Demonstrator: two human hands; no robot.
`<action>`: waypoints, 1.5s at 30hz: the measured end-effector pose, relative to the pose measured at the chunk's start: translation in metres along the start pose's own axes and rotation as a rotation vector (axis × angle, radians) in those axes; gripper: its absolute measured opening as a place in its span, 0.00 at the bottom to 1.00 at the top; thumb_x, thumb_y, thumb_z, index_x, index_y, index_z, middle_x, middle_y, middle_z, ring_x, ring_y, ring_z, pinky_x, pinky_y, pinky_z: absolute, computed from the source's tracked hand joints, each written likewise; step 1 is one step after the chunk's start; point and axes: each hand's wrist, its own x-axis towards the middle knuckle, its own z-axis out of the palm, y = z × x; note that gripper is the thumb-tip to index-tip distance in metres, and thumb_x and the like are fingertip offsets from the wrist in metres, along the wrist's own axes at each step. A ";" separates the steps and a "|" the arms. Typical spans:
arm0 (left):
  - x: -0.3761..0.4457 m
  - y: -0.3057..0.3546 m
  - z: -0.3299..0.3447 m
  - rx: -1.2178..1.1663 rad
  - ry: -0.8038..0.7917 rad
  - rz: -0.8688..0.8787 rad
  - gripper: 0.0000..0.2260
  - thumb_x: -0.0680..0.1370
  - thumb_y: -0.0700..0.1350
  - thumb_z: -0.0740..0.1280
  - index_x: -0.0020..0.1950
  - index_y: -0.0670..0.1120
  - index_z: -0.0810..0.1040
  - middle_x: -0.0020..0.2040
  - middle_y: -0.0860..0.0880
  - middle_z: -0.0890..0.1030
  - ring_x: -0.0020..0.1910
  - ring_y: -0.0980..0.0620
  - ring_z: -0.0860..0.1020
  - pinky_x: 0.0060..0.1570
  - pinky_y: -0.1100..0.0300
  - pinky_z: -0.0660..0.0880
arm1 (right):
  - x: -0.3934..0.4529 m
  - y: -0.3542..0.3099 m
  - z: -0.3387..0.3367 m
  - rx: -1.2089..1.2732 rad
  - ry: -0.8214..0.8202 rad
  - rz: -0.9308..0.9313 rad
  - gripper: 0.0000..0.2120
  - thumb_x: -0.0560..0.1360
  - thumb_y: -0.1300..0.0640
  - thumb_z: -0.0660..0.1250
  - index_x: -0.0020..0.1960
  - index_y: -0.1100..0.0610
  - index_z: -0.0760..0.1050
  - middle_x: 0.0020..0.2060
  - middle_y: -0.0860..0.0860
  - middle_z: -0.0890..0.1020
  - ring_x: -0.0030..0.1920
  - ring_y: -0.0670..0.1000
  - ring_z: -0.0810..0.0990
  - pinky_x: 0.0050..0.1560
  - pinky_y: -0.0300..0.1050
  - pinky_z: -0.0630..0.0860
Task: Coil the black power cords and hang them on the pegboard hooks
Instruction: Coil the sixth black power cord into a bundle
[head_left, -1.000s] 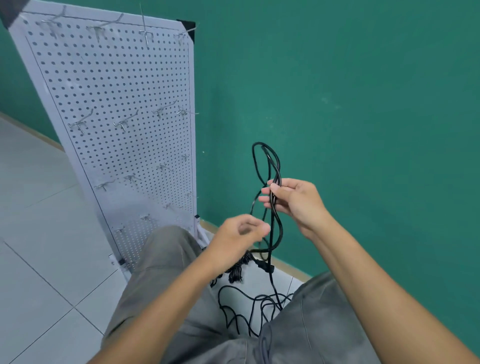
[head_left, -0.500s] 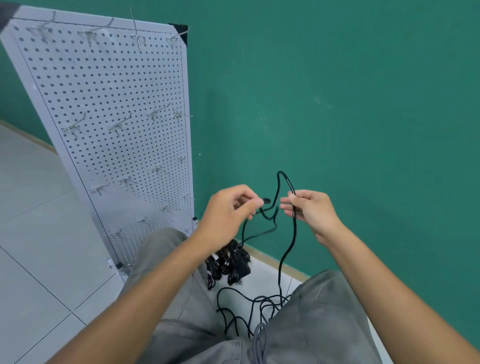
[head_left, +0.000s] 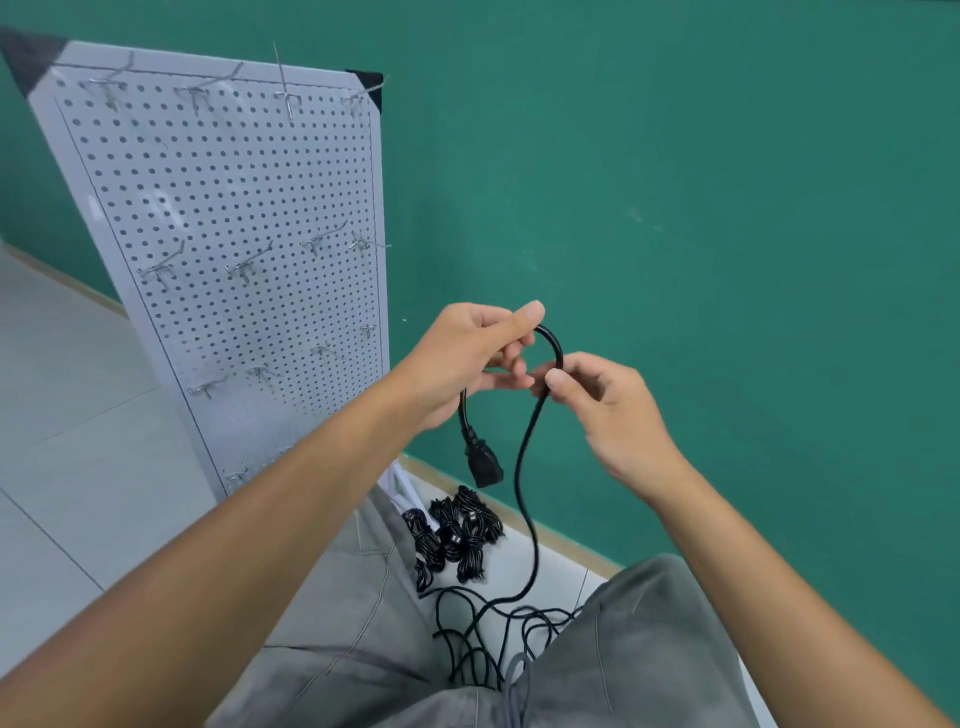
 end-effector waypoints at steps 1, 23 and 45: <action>-0.002 0.001 -0.001 -0.070 -0.011 -0.018 0.14 0.83 0.48 0.68 0.43 0.41 0.76 0.31 0.49 0.72 0.30 0.52 0.74 0.42 0.56 0.82 | 0.001 -0.003 0.002 0.018 0.029 -0.003 0.07 0.82 0.62 0.65 0.49 0.61 0.82 0.43 0.52 0.87 0.46 0.47 0.83 0.55 0.45 0.80; -0.108 -0.052 -0.037 -0.286 0.048 0.151 0.24 0.82 0.62 0.54 0.77 0.60 0.69 0.73 0.46 0.76 0.74 0.44 0.72 0.73 0.37 0.62 | -0.036 -0.061 0.059 0.303 0.124 0.142 0.02 0.80 0.63 0.69 0.50 0.60 0.77 0.39 0.57 0.88 0.42 0.59 0.88 0.43 0.46 0.84; -0.112 -0.048 -0.016 -0.630 -0.279 -0.125 0.25 0.85 0.56 0.53 0.57 0.38 0.80 0.37 0.48 0.73 0.28 0.55 0.69 0.29 0.67 0.68 | -0.021 -0.064 0.041 0.620 -0.550 0.071 0.30 0.79 0.54 0.67 0.77 0.63 0.63 0.72 0.63 0.73 0.72 0.66 0.73 0.66 0.56 0.75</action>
